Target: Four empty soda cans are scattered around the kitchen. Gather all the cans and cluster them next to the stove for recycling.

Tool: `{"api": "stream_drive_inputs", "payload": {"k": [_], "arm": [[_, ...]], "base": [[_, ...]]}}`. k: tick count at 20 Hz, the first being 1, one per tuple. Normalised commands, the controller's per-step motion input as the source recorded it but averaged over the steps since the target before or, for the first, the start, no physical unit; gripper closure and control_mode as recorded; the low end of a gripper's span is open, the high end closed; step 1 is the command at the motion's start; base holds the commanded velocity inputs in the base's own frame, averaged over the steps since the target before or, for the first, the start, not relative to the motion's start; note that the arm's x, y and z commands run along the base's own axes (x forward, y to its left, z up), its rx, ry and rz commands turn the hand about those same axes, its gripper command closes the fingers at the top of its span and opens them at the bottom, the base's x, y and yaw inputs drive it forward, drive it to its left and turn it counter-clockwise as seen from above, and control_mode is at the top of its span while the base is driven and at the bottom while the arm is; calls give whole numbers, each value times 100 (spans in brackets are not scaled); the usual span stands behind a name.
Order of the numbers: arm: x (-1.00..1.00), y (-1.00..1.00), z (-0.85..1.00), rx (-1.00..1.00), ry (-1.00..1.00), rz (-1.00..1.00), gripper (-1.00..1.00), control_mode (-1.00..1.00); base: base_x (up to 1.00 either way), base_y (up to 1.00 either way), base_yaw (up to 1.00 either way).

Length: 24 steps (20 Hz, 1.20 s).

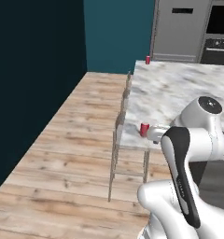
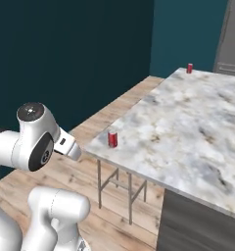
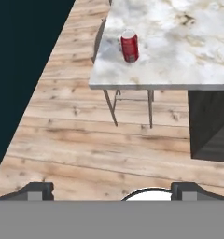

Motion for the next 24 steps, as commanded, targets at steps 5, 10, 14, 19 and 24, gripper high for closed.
{"api": "stream_drive_inputs", "payload": {"k": [5,10,14,19,24], "arm": [[0,0,0,0,0,0,-100,100],[0,0,0,0,0,0,-100,100],[0,0,0,0,0,0,-100,100],[0,0,0,0,0,0,-100,100],[0,0,0,0,0,0,-100,100]], "base": [[47,20,-27],[51,20,-24],[50,23,-20],[49,23,-18],[35,20,-18]]}}
